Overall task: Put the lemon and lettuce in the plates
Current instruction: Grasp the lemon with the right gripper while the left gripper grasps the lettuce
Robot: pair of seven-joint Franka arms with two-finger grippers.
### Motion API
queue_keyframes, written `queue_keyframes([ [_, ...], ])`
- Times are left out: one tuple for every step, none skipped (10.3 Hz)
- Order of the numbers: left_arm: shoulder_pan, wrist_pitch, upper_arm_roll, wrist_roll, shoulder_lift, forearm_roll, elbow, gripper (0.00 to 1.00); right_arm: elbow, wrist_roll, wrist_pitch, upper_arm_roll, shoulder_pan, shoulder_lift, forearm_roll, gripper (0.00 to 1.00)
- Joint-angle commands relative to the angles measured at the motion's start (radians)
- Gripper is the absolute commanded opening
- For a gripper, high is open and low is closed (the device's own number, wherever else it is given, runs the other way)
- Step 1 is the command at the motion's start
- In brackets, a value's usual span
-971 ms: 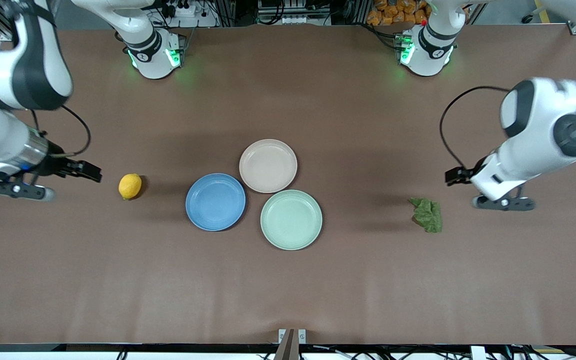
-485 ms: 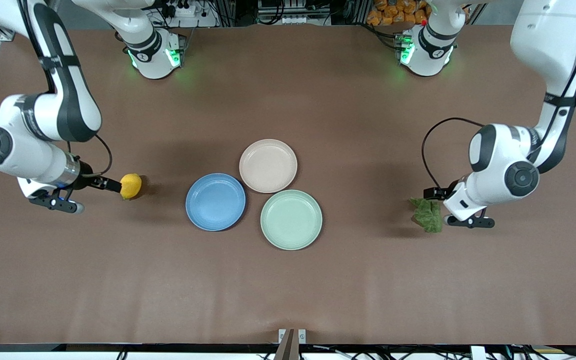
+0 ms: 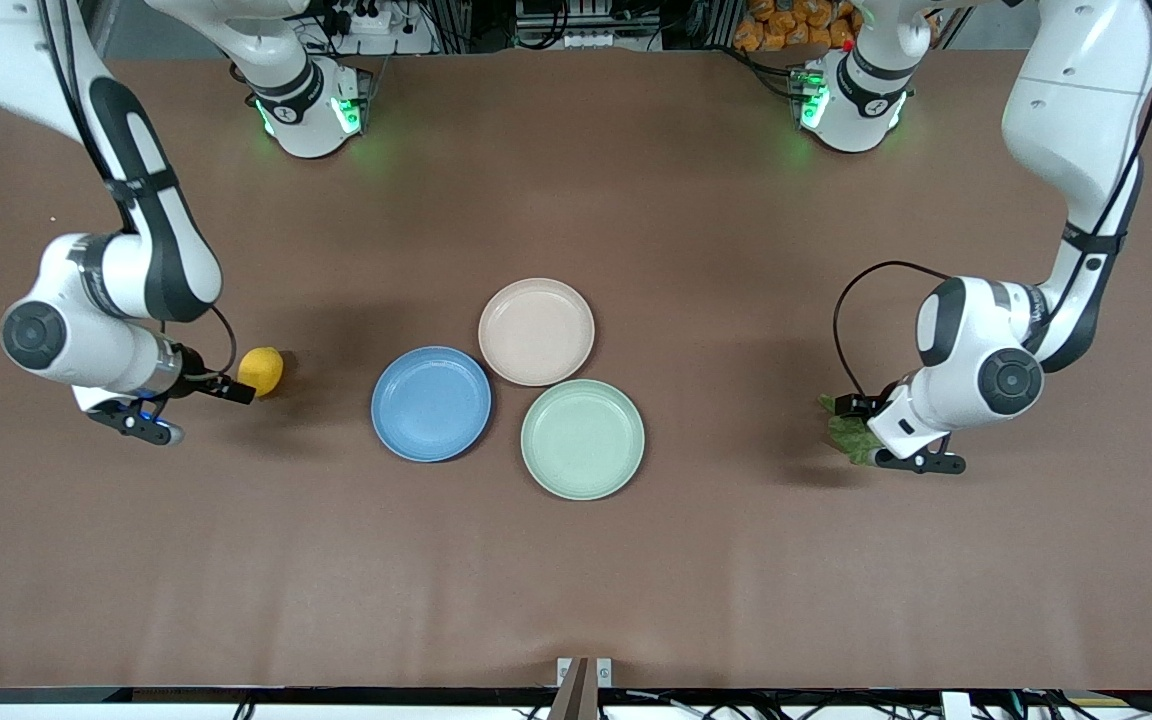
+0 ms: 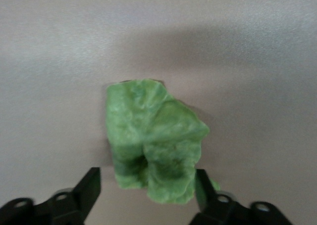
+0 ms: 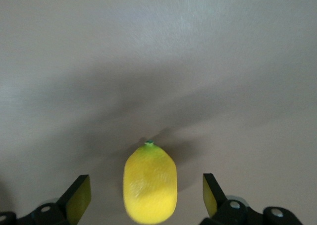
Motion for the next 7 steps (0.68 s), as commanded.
queue_keyframes([
  [-0.006,0.015,0.001,0.007,0.036,0.034,0.032,0.39,0.006,0.01,0.01,0.013,-0.015,0.037,0.001,1.0],
  [-0.009,0.015,0.001,0.001,0.046,0.034,0.039,0.25,0.008,0.009,0.011,0.015,-0.014,0.05,0.002,1.0],
  [-0.014,0.016,0.001,0.0,0.052,0.034,0.041,0.19,0.006,0.003,0.01,0.015,-0.009,0.057,0.002,1.0],
  [-0.014,0.016,0.001,0.0,0.052,0.034,0.041,0.0,0.005,0.001,0.008,0.013,-0.008,0.064,0.002,1.0],
  [-0.017,0.016,0.003,-0.007,0.049,0.036,0.042,0.0,0.005,0.001,0.002,0.015,-0.006,0.067,0.002,1.0],
  [-0.017,0.016,0.003,-0.007,0.049,0.042,0.042,0.0,0.003,-0.004,-0.001,0.015,-0.006,0.069,0.002,1.0],
  [-0.015,0.016,-0.002,-0.011,0.042,0.06,0.053,0.0,0.003,-0.02,-0.001,0.015,-0.006,0.076,0.002,1.0],
])
